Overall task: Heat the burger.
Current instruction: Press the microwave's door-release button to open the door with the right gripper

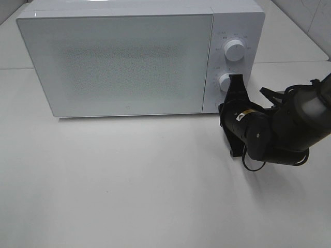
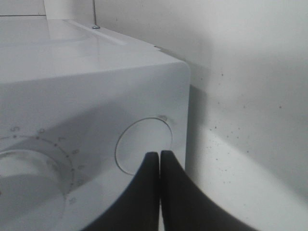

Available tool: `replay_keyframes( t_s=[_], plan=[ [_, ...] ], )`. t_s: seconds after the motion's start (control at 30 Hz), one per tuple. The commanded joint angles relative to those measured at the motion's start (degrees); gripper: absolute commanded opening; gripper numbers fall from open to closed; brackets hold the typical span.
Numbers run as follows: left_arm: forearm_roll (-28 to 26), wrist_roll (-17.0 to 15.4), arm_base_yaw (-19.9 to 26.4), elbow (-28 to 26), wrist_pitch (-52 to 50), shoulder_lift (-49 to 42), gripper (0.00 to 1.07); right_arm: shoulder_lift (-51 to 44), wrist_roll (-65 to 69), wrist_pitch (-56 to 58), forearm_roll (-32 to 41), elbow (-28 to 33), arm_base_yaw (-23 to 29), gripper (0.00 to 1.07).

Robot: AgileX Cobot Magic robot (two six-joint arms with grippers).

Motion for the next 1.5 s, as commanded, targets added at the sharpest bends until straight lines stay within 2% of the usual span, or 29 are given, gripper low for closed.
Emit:
replay_keyframes(
  t_s=[0.03,0.23,0.57,0.97,1.5],
  plan=[
    [0.1,-0.3,0.3,0.1,-0.1,-0.6,1.00,0.0,-1.9,-0.7,-0.1,-1.0,-0.2,0.00],
    [0.1,-0.3,0.3,0.1,-0.1,-0.6,1.00,0.0,-3.6,-0.8,-0.3,-2.2,-2.6,0.00],
    [0.1,-0.3,0.3,0.1,-0.1,-0.5,1.00,0.0,-4.5,-0.9,-0.3,-3.8,-2.7,0.00],
    [0.1,-0.3,0.3,0.1,-0.1,-0.3,1.00,2.2,-4.7,-12.1,-0.2,-5.2,-2.7,0.00],
    [0.1,-0.3,0.3,0.1,-0.1,-0.3,1.00,4.0,-6.8,-17.2,1.1,-10.8,-3.4,0.00]
  ],
)
